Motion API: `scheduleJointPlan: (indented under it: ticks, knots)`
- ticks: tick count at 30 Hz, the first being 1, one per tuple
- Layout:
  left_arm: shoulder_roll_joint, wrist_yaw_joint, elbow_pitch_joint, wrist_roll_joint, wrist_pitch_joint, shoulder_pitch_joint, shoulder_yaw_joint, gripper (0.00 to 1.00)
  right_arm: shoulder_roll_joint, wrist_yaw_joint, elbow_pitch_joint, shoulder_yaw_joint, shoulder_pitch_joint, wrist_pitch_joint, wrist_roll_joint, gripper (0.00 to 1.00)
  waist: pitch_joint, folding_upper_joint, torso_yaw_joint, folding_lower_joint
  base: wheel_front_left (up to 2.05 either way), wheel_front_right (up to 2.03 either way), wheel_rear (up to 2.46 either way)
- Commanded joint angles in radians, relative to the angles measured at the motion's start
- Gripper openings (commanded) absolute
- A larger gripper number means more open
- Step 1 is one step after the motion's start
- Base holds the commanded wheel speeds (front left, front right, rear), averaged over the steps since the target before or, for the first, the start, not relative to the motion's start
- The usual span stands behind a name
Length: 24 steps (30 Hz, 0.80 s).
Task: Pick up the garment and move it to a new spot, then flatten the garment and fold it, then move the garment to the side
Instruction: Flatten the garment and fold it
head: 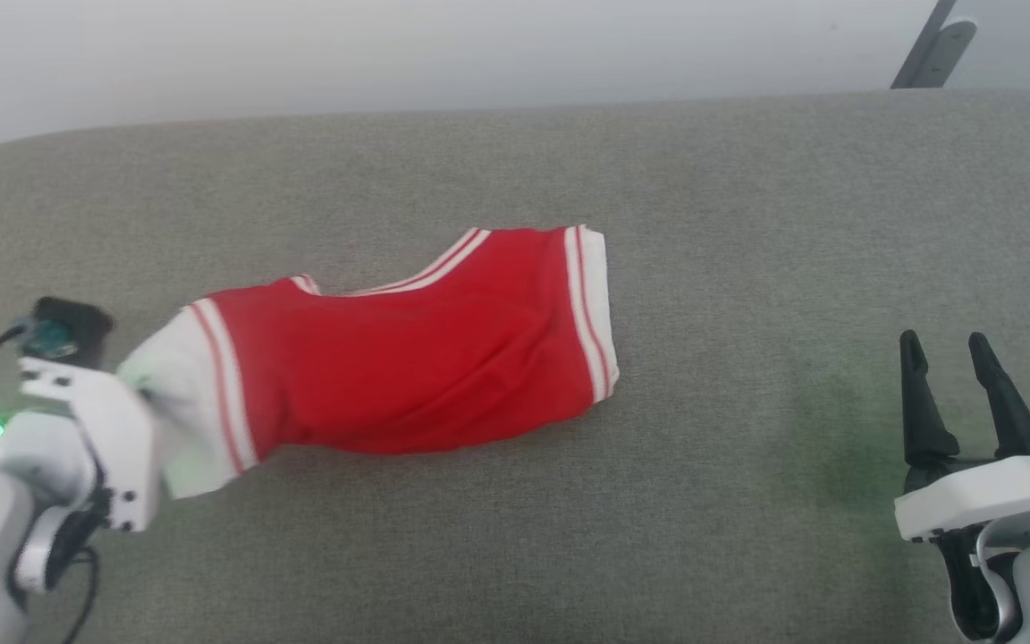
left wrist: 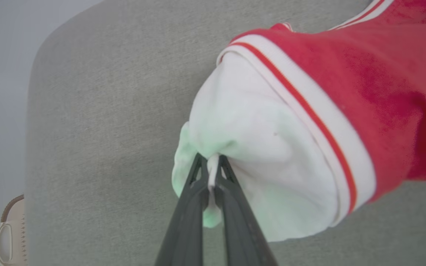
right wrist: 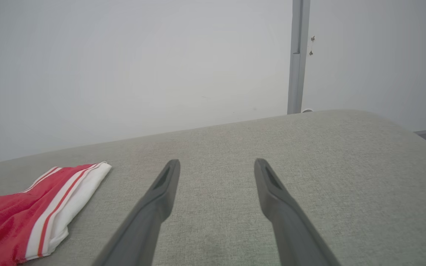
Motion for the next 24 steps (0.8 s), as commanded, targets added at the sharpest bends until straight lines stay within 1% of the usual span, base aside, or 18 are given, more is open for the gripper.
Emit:
scheduleJointPlan:
  ticks: [1, 4, 5, 8, 10, 11, 12, 13, 14, 17, 19, 24]
  knots:
    - [0.022, 0.012, 0.012, -0.003, -0.015, 0.024, 0.014, 0.0, 0.0, 0.0, -0.005, 0.004, 0.008, 0.001, -0.005, 1.0, -0.002, 0.0, 0.006, 0.0, 0.0, 0.0, 0.0]
    - [0.033, 0.023, 0.053, -0.013, -0.035, 0.04, 0.032, 0.0, 0.003, 0.0, -0.009, 0.009, 0.002, 0.006, -0.007, 1.0, 0.001, 0.0, 0.01, 0.0, 0.0, 0.0, 0.0]
    - [0.028, 0.027, 0.067, -0.017, -0.038, 0.046, 0.034, 0.0, 0.003, 0.0, -0.011, 0.009, -0.001, 0.007, -0.007, 1.0, 0.002, 0.0, 0.01, 0.0, 0.0, 0.0, 0.0]
    - [0.001, 0.01, 0.121, -0.035, -0.063, 0.056, 0.034, 0.0, 0.001, 0.0, -0.015, 0.013, -0.005, 0.011, -0.002, 1.0, 0.008, 0.0, 0.011, 0.0, 0.0, 0.0, 0.0]
    - [-0.029, -0.003, 0.161, -0.054, -0.078, 0.054, 0.031, 0.0, -0.003, 0.0, -0.016, 0.017, -0.007, 0.014, 0.002, 1.0, 0.012, 0.0, 0.012, 0.0, 0.0, 0.0, 0.0]
    - [-0.037, -0.007, 0.181, -0.056, -0.087, 0.048, 0.03, 0.26, -0.004, 0.0, -0.017, 0.02, -0.008, 0.015, 0.003, 1.0, 0.013, 0.0, 0.013, 0.0, 0.0, 0.0, 0.0]
    - [-0.052, -0.012, 0.2, -0.067, -0.096, 0.042, 0.031, 0.45, -0.005, 0.0, -0.017, 0.022, -0.007, 0.017, 0.004, 1.0, 0.014, 0.0, 0.013, 0.0, 0.0, 0.0, 0.0]
    - [-0.065, -0.018, 0.219, -0.078, -0.102, 0.037, 0.033, 0.8, -0.006, 0.0, -0.018, 0.025, -0.007, 0.021, 0.006, 1.0, 0.014, 0.0, 0.014, 0.0, 0.0, 0.0, 0.0]
    - [-0.074, -0.021, 0.236, -0.081, -0.109, 0.032, 0.031, 1.0, -0.006, 0.0, -0.019, 0.028, -0.008, 0.022, 0.007, 1.0, 0.013, 0.0, 0.015, 0.0, 0.0, 0.0, 0.0]
    - [-0.1, -0.036, 0.273, -0.094, -0.119, 0.024, 0.032, 1.0, -0.01, 0.0, -0.021, 0.038, -0.006, 0.033, 0.009, 1.0, 0.006, 0.0, 0.021, 0.0, 0.0, 0.0, 0.0]
    - [-0.106, -0.039, 0.28, -0.098, -0.14, 0.014, 0.038, 1.0, -0.015, 0.0, -0.023, 0.044, -0.002, 0.037, 0.012, 1.0, -0.003, 0.0, 0.029, 0.0, 0.0, 0.0, 0.0]
    - [-0.11, -0.02, 0.242, -0.08, -0.232, 0.028, 0.06, 1.0, -0.029, 0.0, -0.032, 0.074, 0.0, 0.061, 0.031, 1.0, -0.031, 0.0, 0.06, 0.0, 0.0, 0.0, 0.0]
